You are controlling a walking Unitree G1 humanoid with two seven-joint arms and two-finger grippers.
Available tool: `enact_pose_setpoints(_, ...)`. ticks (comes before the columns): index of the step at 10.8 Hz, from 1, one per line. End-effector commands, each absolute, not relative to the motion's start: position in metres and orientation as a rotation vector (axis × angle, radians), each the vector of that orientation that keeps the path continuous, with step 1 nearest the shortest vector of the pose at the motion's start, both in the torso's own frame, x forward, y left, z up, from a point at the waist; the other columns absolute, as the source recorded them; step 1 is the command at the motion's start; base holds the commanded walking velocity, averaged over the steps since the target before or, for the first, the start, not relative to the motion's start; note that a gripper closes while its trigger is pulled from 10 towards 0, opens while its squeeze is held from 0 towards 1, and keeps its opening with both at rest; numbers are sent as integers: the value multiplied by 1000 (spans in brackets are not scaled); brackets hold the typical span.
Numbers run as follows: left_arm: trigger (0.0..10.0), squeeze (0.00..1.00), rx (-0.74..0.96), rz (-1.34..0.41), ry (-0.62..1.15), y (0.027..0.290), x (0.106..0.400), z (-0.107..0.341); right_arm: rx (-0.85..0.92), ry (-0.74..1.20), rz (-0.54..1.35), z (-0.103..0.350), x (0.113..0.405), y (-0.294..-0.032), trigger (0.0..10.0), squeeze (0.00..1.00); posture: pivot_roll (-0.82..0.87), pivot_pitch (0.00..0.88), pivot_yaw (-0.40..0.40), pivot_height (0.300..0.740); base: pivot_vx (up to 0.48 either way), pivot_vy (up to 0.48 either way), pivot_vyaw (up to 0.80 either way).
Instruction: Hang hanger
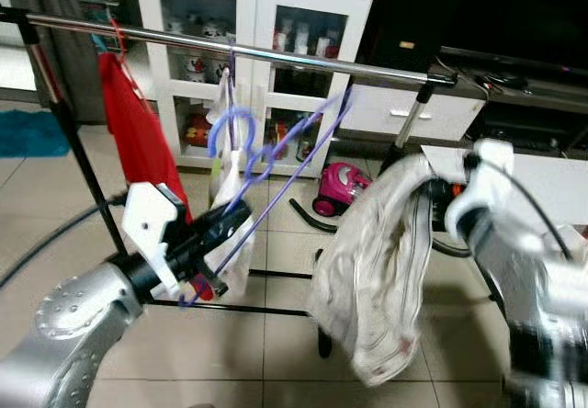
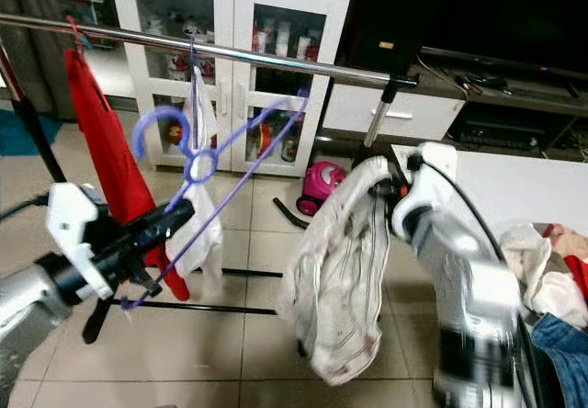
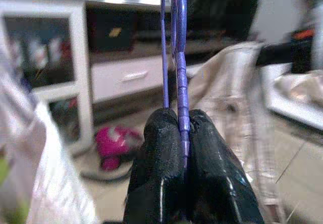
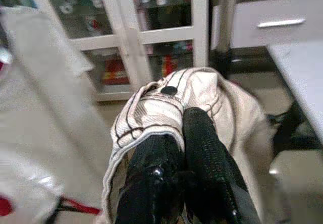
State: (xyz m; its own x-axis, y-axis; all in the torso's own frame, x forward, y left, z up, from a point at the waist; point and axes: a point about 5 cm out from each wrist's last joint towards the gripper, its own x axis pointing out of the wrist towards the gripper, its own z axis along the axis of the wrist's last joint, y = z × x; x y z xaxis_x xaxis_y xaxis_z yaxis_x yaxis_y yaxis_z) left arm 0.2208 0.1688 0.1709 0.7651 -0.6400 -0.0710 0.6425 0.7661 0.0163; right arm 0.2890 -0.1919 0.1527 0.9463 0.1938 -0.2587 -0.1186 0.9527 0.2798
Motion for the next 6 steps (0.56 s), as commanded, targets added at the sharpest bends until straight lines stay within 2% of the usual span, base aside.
enact_pose_setpoints(1, 0, 0, 46, -691, 91, 164, 222, 166, 277, 236, 188, 167, 285, -189, 0, 0, 65, 0, -105, 740, 0, 0, 0)
enact_pose_setpoints(2, 2275, 0, 31, -650, 133, 155, 223, 154, 321, 231, 219, 158, 263, -171, 0, 0, 61, 0, -108, 740, 0, 0, 0)
enact_pose_setpoints(3, 4353, 0, 32, -647, 133, 152, 223, 152, 312, 224, 213, 157, 258, -169, 0, 0, 68, 0, -114, 740, 0, 0, 0)
enact_pose_setpoints(4, 10000, 0, 23, -568, 157, 151, 227, 148, 332, 237, 215, 153, 253, -165, 10000, 0, 67, 0, -109, 740, 0, 0, 0)
enact_pose_setpoints(6, 10000, 0, 24, -438, 106, 154, 238, 156, 308, 167, 278, 169, 258, -150, 10000, 0, 84, 0, -135, 740, 0, 0, 0)
